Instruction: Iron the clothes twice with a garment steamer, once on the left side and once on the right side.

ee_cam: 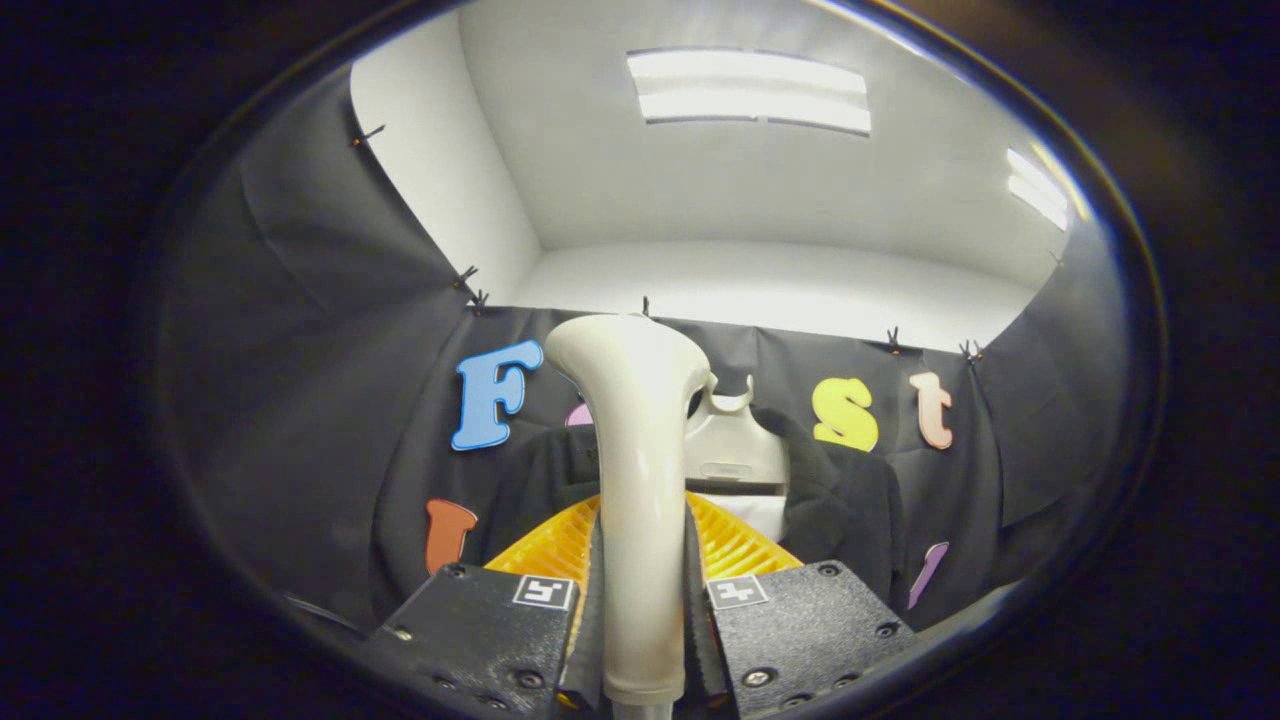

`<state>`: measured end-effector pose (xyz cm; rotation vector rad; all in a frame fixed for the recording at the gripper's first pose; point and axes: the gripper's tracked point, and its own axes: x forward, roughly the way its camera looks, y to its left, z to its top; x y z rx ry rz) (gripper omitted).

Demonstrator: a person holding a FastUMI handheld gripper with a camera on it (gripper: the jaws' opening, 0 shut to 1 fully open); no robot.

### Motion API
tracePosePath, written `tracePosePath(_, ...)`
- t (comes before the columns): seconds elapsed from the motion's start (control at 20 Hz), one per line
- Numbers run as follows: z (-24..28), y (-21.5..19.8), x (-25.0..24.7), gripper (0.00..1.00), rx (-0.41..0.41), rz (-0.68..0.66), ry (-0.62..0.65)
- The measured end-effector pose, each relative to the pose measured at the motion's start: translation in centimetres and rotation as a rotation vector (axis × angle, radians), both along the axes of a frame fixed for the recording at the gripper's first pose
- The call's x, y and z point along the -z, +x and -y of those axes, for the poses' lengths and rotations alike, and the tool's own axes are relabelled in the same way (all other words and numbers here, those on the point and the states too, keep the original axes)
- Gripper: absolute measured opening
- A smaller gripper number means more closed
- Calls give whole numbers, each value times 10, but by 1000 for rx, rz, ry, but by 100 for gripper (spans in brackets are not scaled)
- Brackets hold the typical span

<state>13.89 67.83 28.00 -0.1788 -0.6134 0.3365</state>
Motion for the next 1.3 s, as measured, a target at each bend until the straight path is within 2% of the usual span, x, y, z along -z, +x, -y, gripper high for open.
tracePosePath(0.25, -18, 19, 33, 35, 34, -43, -61)
tracePosePath(0.6, -4, 28, 78, 35, 105, -121, -96)
tracePosePath(1.3, 29, 24, 152, 35, 119, -273, -137)
